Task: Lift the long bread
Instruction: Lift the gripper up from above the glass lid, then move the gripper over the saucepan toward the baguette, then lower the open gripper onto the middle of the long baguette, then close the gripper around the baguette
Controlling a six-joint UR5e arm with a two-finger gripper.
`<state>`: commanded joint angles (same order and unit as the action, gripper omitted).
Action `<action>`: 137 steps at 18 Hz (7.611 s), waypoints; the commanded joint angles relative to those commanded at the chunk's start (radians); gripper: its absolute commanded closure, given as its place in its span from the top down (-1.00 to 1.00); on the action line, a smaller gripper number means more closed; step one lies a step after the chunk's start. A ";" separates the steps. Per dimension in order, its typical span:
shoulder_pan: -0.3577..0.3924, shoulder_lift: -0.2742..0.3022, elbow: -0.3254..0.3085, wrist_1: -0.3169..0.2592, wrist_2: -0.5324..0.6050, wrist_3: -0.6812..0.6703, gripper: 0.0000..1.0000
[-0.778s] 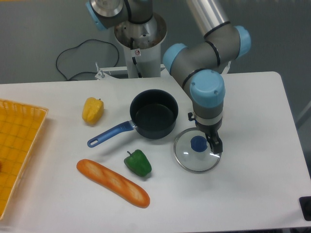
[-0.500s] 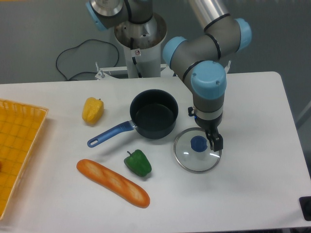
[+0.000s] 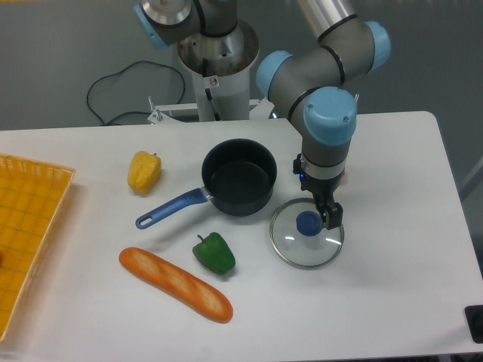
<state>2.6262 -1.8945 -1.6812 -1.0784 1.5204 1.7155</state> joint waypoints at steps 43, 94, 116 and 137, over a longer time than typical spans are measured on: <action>-0.400 -0.152 0.135 0.041 -0.006 -1.806 1.00; -0.474 -0.322 0.192 0.101 -0.013 -2.142 1.00; -0.480 -0.325 0.184 0.101 -0.005 -2.142 0.74; -0.482 -0.327 0.182 0.109 0.034 -2.176 0.71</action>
<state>2.1445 -2.2212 -1.4987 -0.9695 1.5539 -0.4602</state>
